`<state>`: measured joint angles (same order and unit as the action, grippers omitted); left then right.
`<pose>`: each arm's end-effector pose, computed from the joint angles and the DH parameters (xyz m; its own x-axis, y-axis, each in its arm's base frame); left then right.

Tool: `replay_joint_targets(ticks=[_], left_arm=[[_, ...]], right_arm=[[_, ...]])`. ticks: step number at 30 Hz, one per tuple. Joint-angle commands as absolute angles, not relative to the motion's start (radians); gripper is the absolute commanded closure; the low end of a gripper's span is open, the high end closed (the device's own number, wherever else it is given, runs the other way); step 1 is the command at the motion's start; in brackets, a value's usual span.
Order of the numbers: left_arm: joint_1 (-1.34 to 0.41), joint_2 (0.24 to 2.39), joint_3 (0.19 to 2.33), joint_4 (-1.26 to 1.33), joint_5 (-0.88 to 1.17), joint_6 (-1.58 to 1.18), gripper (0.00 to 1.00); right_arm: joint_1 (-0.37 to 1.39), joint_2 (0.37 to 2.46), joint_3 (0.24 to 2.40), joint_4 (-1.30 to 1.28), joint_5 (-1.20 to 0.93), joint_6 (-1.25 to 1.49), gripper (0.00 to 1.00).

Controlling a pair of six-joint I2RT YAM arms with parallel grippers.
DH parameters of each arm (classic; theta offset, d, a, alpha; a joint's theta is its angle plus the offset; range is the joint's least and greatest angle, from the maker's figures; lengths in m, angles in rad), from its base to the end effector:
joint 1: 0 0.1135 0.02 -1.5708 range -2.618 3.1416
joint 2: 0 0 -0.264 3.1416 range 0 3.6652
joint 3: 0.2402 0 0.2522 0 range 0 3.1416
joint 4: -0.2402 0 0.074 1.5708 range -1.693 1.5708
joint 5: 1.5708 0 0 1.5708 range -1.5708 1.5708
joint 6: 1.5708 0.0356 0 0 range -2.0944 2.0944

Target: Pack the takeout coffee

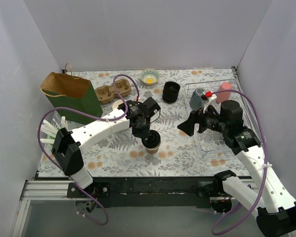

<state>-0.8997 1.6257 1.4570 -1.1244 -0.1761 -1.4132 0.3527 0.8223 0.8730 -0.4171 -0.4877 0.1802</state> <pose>0.2013 -0.2435 0.2902 -0.8258 -0.5236 -0.2094 -0.4743 0.8458 -0.2443 0.1635 0.0780 0.3415 -0.4590 -0.0002 -0.8884 -0.6439 0.6891 0.3325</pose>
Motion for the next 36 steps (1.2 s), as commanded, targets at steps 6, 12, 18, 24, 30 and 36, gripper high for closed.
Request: replay_joint_targets(ticks=[6,12,18,24,30,36], left_arm=[[-0.914,1.629,1.497,-1.151,-0.212,-1.427,0.91],[-0.913,1.632,1.459,-1.095,-0.199,-1.427,0.9],[-0.914,1.663,1.463,-1.084,-0.19,-1.422,0.88],[-0.913,1.661,1.454,-1.094,-0.19,-1.433,0.88],[-0.914,1.64,1.474,-1.117,-0.19,-1.44,0.87],[-0.914,1.614,1.486,-1.141,-0.189,-1.445,0.87]], right_arm=[[0.348,0.792,0.865,-0.38,-0.515,0.187,0.07],[0.348,0.782,0.858,-0.373,-0.508,0.192,0.07],[0.348,0.782,0.854,-0.37,-0.508,0.189,0.07],[0.348,0.782,0.856,-0.373,-0.503,0.183,0.07],[0.348,0.782,0.851,-0.367,-0.505,0.187,0.07],[0.347,0.776,0.851,-0.365,-0.509,0.187,0.07]])
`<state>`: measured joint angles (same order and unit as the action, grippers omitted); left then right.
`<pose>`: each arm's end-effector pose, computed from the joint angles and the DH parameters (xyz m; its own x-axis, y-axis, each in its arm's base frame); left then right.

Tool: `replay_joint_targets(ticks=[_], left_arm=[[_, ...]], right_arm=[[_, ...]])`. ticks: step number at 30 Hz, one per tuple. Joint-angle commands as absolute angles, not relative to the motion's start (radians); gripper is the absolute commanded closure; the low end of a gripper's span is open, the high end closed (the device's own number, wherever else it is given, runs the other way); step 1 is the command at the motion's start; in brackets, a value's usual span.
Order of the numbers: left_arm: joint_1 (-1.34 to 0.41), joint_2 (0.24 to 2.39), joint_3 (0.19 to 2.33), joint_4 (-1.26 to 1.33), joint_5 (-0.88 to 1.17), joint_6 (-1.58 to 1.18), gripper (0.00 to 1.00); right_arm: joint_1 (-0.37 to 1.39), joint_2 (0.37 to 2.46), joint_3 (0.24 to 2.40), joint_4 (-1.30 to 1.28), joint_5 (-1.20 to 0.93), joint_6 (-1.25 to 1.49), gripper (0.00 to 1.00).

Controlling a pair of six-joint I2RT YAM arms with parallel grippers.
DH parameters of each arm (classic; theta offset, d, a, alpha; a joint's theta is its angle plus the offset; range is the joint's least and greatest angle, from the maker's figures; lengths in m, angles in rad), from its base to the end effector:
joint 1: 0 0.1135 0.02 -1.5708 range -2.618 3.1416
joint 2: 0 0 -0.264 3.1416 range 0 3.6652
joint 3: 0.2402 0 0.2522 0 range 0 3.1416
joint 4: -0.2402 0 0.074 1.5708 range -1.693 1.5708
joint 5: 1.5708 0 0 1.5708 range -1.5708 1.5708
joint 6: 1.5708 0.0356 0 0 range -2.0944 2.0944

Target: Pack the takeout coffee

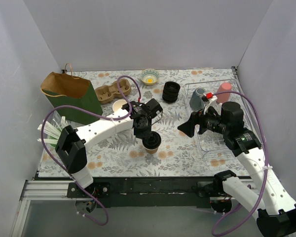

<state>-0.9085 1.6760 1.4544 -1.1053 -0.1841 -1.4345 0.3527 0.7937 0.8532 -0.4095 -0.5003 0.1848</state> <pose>0.2057 -0.2532 0.2750 -0.8222 -0.5295 -0.2088 -0.4895 0.8450 -0.2151 0.1580 0.0764 0.3401 -0.4497 0.0063 -0.8932 -0.6545 0.6782 0.3343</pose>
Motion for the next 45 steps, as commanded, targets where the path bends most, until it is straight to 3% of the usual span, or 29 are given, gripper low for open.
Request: replay_joint_targets(ticks=[1,16,28,34,45], left_arm=[[-0.914,1.612,1.488,-1.144,-0.198,-1.445,0.87],[-0.914,1.598,1.433,-1.108,-0.179,-1.448,0.81],[-0.914,1.514,1.457,-1.043,-0.251,-1.442,0.38],[-0.913,1.312,1.32,-0.893,-0.272,-1.431,0.37],[-0.905,1.032,0.973,-0.735,-0.209,-1.482,0.34]], right_arm=[[0.348,0.776,0.851,-0.365,-0.511,0.19,0.07],[0.35,0.765,0.848,-0.371,-0.518,0.19,0.07],[0.383,0.833,0.798,-0.27,-0.588,0.302,0.1],[0.56,0.98,0.837,-0.256,-0.464,0.327,0.12],[0.724,1.184,0.914,-0.267,-0.298,0.264,0.11]])
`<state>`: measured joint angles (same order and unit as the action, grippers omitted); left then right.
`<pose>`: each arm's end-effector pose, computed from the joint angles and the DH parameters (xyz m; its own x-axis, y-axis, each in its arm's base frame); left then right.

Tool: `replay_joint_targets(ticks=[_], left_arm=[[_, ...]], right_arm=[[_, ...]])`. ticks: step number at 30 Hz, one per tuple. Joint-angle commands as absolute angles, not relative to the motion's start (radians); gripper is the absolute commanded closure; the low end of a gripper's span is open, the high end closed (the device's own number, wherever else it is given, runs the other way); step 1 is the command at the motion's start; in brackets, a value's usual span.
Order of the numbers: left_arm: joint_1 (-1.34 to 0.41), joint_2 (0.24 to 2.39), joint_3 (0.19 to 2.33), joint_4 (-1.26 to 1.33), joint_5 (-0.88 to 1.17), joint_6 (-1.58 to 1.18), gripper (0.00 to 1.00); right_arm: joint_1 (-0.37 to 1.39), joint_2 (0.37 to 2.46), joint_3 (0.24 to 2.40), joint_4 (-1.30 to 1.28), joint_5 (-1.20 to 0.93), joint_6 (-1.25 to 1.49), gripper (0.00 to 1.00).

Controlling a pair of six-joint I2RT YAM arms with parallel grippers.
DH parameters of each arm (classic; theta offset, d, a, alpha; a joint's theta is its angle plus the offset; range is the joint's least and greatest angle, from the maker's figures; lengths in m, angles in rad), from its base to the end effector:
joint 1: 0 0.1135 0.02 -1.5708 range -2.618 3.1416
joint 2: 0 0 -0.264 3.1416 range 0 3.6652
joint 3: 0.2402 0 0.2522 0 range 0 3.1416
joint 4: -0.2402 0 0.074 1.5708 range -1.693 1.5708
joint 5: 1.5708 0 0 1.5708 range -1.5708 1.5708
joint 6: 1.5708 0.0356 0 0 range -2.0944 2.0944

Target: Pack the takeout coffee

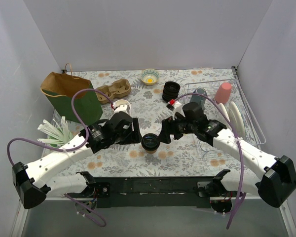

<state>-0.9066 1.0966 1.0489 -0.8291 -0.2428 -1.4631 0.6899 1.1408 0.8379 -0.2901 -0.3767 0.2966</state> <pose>0.1401 -0.1651 0.3132 -0.7166 -0.6502 -0.2525 -0.3991 0.6791 -0.6160 0.1849 0.1695 0.2778 -0.6540 -0.1873 -0.7330 -0.6650 0.6042 0.4390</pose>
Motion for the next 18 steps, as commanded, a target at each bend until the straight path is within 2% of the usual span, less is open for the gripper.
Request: replay_joint_targets(ticks=[1,10,18], left_arm=[[-0.905,1.022,0.933,-0.723,-0.186,-1.485,0.34],[-0.905,1.014,0.799,-0.606,-0.135,-1.522,0.37],[-0.905,1.084,0.778,-0.588,-0.163,-1.526,0.39]], right_arm=[[0.739,1.212,0.923,-0.27,-0.273,0.261,0.11],[0.782,1.324,0.983,-0.29,-0.193,0.222,0.14],[0.785,1.371,0.996,-0.284,-0.229,0.209,0.19]])
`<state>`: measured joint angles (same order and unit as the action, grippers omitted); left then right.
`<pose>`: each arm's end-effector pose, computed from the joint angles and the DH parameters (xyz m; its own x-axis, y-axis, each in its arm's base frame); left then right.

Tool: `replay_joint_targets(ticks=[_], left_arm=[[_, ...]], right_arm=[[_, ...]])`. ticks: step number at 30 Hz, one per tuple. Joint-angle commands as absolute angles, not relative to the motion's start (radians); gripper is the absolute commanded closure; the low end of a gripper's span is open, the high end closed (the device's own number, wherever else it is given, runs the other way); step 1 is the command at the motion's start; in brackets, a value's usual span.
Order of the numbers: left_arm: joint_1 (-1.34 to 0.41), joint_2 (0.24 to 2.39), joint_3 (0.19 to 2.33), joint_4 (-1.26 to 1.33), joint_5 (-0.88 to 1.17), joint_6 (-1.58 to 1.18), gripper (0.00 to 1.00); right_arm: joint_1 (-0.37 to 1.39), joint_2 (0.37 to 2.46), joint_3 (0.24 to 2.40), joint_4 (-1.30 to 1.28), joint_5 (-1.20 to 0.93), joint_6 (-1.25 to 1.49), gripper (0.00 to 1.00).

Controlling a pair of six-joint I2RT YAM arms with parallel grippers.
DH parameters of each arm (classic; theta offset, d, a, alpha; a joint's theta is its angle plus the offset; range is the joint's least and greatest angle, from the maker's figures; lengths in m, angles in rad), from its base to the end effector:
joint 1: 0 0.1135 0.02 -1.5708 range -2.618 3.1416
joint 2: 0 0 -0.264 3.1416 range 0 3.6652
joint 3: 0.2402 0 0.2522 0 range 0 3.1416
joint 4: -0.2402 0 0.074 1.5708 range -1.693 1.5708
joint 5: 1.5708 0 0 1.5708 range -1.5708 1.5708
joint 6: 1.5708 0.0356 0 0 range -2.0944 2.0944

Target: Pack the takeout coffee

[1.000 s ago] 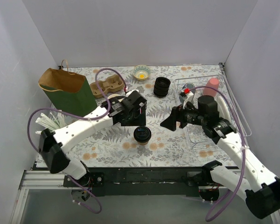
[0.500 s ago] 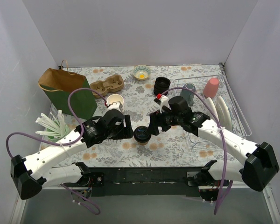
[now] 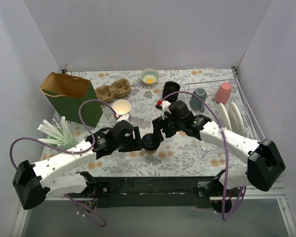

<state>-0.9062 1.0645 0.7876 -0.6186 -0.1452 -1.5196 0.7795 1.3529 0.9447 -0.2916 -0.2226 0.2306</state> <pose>0.1350 -0.1639 0.2499 -0.7468 -0.6491 -0.1448 -0.4437 0.6485 -0.6185 0.2041 0.2128 0.2591 -0.6301 -0.3093 -0.7122 -0.6797 0.6633 0.3133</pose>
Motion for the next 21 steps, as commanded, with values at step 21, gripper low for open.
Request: replay_joint_targets(ticks=[21], left_arm=[[-0.905,1.151,0.802,-0.62,-0.236,-1.531,0.39]], right_arm=[[0.785,1.387,0.979,-0.258,-0.236,0.201,0.32]])
